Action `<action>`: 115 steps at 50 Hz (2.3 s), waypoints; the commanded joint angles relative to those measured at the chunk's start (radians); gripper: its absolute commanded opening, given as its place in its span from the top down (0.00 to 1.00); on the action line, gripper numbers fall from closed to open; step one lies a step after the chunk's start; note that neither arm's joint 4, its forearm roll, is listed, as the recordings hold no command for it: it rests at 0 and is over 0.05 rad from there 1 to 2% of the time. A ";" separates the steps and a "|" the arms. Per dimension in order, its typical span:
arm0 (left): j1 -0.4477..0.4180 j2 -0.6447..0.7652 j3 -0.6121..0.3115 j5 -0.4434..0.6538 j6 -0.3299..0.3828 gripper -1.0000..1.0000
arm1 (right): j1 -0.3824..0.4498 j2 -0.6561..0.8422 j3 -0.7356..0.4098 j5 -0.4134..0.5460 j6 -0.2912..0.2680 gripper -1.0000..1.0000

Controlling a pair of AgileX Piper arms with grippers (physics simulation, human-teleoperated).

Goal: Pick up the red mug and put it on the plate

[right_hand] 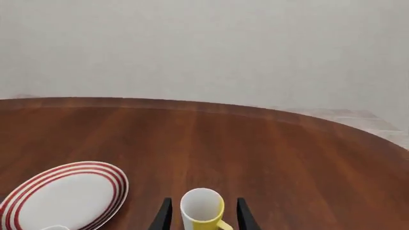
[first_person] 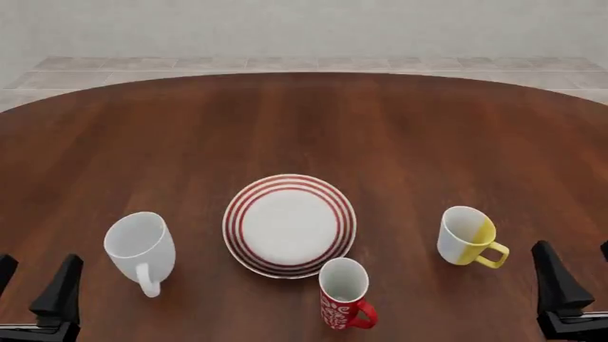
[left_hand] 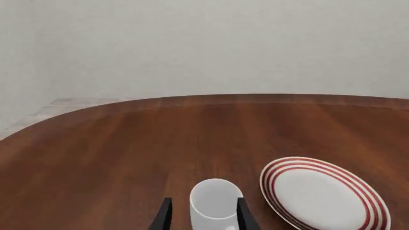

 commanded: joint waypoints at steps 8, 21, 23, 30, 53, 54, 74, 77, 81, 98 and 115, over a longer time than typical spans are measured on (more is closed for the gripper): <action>0.000 0.000 0.000 0.000 0.000 0.00 | 0.031 0.248 -0.224 0.043 -0.037 0.00; 0.000 0.000 0.000 0.000 0.000 0.00 | 0.190 0.498 -0.417 0.126 0.069 0.00; 0.000 0.000 0.000 0.000 0.000 0.00 | 0.193 0.494 -0.440 0.136 0.003 0.00; 0.000 0.000 0.000 0.000 0.000 0.00 | 0.197 0.587 -0.507 0.156 0.013 0.00; 0.000 0.000 0.000 0.000 0.000 0.00 | 0.370 0.719 -0.569 0.225 -0.006 0.00; 0.000 0.000 0.000 0.000 0.000 0.00 | 0.376 0.720 -0.567 0.227 -0.027 0.00; 0.000 0.000 0.000 0.000 0.000 0.00 | 0.520 0.775 -0.556 0.284 -0.068 0.00; 0.000 0.000 0.000 0.000 0.000 0.00 | 0.510 0.767 -0.552 0.284 -0.076 0.00; 0.000 0.000 0.000 0.000 0.000 0.00 | 0.535 0.772 -0.546 0.295 -0.035 0.00; 0.000 0.000 0.000 0.000 0.000 0.00 | 0.594 0.787 -0.500 0.273 0.024 0.00; 0.000 0.000 0.000 0.000 0.000 0.00 | 0.617 0.785 -0.449 0.281 0.018 0.00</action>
